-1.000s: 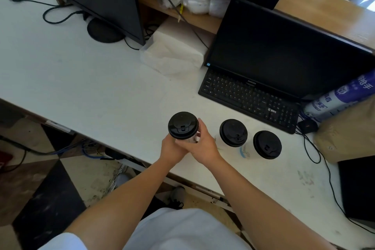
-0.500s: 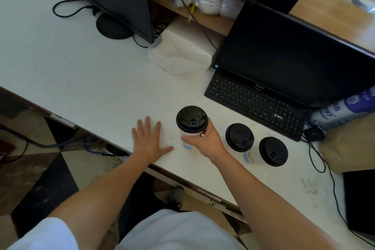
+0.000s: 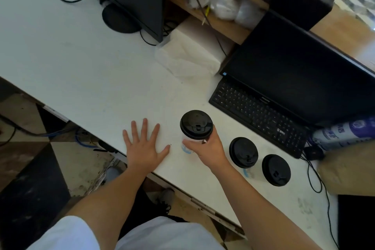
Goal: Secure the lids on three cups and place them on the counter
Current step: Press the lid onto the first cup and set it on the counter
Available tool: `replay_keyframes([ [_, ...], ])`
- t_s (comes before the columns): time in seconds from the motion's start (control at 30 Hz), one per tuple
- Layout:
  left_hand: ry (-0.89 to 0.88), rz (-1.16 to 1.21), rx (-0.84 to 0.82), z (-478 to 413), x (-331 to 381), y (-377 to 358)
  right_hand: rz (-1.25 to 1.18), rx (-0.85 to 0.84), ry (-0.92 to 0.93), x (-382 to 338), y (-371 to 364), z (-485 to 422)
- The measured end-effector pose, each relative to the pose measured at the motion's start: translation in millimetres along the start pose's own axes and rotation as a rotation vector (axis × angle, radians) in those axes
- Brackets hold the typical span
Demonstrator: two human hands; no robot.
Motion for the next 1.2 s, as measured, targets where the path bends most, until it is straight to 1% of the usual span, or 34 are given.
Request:
replay_keyframes([
  [0.17,-0.008,-0.008,0.005,-0.1,0.6,1.2,0.082,-0.035,0.035,-27.4,-1.5,-1.2],
  [0.27,0.0,-0.015,-0.016,-0.4,0.6,0.1,0.213,-0.057,0.147,-65.1,1.9,-5.8],
  [0.33,0.003,-0.024,-0.034,-1.0,1.0,-0.3,0.425,-0.054,0.316,-100.3,3.5,-8.9],
  [0.4,0.002,-0.032,-0.049,-1.0,1.1,-0.8,0.747,-0.046,0.524,-137.0,0.0,-9.1],
  [0.47,0.003,-0.041,-0.059,-0.1,0.7,-1.0,1.079,0.001,0.69,-169.7,-2.7,-7.6],
  [0.57,0.001,-0.054,-0.079,0.4,1.3,-1.7,1.449,0.086,0.81,-205.2,-3.5,-4.5],
  [0.67,0.009,-0.061,-0.088,0.4,0.9,-2.3,1.719,0.097,0.82,-223.7,-8.5,-1.5],
  [0.8,0.008,-0.059,-0.094,1.3,1.2,-2.9,1.949,0.12,0.796,-228.9,-20.5,2.7],
  [0.87,0.009,-0.05,-0.095,0.9,1.0,-1.5,2.037,0.122,0.793,-218.3,-29.3,3.9],
  [0.97,0.013,-0.058,-0.114,0.0,1.3,-0.7,2.165,0.073,0.776,-189.9,-41.9,5.3],
  [1.07,0.012,-0.058,-0.137,-1.1,1.3,-0.8,2.207,0.032,0.776,-166.8,-51.3,7.9],
  [1.2,0.001,-0.054,-0.175,-0.8,2.1,-1.7,2.149,0.027,0.753,-161.4,-47.4,9.4],
])
Point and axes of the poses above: each hand's wrist, its own z-axis away from the middle knuckle, its own y-axis out of the back of the hand, x = y × z, the point moved 10 cm from there along -z, towards the middle knuckle, and after that the axes turned 5 degrees about -z, right-handed, at the moved point
